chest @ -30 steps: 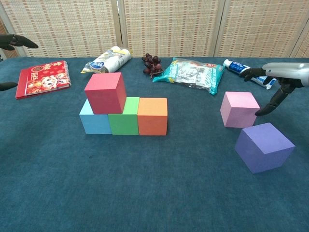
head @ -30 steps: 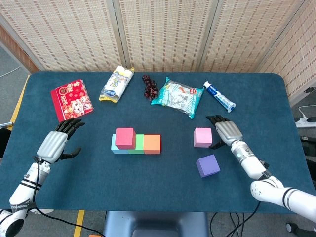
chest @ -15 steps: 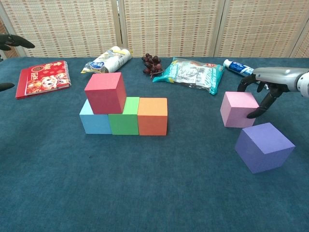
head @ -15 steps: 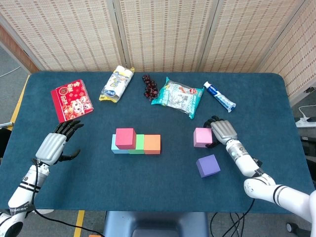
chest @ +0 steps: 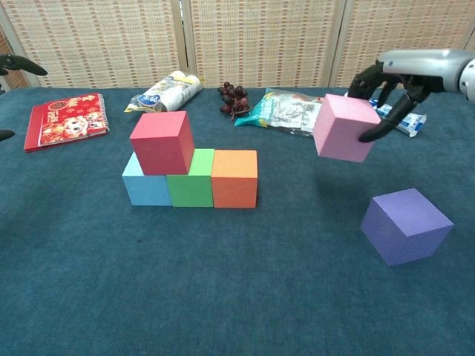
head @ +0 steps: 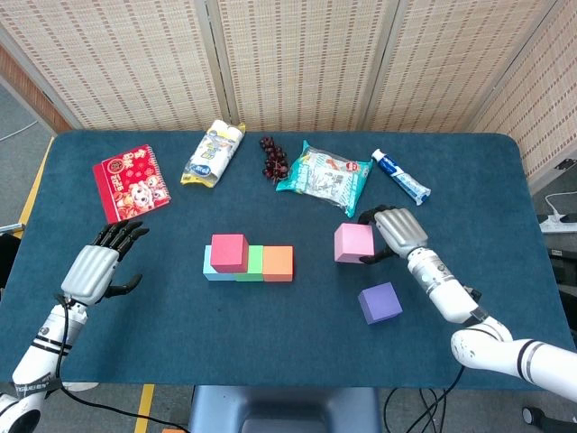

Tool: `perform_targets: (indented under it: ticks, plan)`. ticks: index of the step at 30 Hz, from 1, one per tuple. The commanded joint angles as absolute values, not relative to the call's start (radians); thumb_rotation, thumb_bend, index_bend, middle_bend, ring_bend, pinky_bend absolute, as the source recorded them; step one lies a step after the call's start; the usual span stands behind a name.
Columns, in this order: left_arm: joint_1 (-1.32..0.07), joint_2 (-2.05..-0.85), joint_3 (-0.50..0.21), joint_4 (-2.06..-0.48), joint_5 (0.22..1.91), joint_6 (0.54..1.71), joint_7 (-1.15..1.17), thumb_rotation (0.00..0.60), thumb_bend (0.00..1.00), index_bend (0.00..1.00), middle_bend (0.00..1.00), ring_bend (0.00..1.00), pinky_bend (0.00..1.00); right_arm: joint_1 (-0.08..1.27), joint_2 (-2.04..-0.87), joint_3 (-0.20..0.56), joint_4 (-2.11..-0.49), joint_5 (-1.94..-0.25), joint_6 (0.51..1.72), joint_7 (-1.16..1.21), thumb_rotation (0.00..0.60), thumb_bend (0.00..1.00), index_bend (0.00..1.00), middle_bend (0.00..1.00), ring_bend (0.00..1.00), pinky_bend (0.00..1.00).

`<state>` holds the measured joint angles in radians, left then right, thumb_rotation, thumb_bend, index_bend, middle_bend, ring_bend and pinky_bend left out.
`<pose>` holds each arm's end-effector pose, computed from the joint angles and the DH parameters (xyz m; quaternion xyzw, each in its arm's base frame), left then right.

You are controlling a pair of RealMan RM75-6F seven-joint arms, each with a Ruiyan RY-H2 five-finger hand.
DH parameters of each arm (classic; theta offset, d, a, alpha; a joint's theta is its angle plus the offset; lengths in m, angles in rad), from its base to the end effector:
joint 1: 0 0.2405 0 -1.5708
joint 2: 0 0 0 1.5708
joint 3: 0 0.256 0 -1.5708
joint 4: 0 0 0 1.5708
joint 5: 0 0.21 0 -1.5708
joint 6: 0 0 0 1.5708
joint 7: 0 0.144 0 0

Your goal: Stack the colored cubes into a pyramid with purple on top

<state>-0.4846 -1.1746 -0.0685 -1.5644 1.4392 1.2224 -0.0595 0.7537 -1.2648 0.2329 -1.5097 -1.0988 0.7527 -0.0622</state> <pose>-0.2393 0.2973 0.1168 -0.6860 -0.3641 -0.4264 0.4638 -0.1770 -0.3818 0.0669 0.7176 -0.4401 0.3543 0.4072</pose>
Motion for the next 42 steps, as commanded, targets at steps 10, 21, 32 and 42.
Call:
perform_targets:
  ticks: [10, 21, 32, 42]
  plan:
    - [-0.466, -1.186, -0.063, -1.564, 1.468, 1.242, 0.000, 0.600, 0.34, 0.14, 0.08, 0.04, 0.10, 0.977, -1.212, 0.273, -1.800, -0.717, 0.794, -0.366, 0.600, 0.23, 0.58, 0.47, 0.35, 0.40]
    - [-0.455, -1.180, -0.051, -1.559, 1.496, 1.243, -0.012, 0.600, 0.34, 0.13, 0.08, 0.03, 0.10, 1.212, -1.346, 0.255, -1.797, -0.381, 0.939, -0.635, 0.600, 0.23, 0.58, 0.47, 0.35, 0.40]
    - [-0.440, -1.189, -0.046, -1.532, 1.513, 1.254, -0.059, 0.600, 0.34, 0.13, 0.07, 0.03, 0.10, 1.297, -1.466, 0.242, -1.687, -0.272, 0.982, -0.710, 0.600, 0.23, 0.58, 0.47, 0.35, 0.40]
    - [-0.437, -1.195, -0.046, -1.514, 1.529, 1.258, -0.087, 0.600, 0.34, 0.13, 0.07, 0.03, 0.10, 1.324, -1.516, 0.252, -1.636, -0.234, 0.998, -0.734, 0.600, 0.23, 0.57, 0.47, 0.35, 0.39]
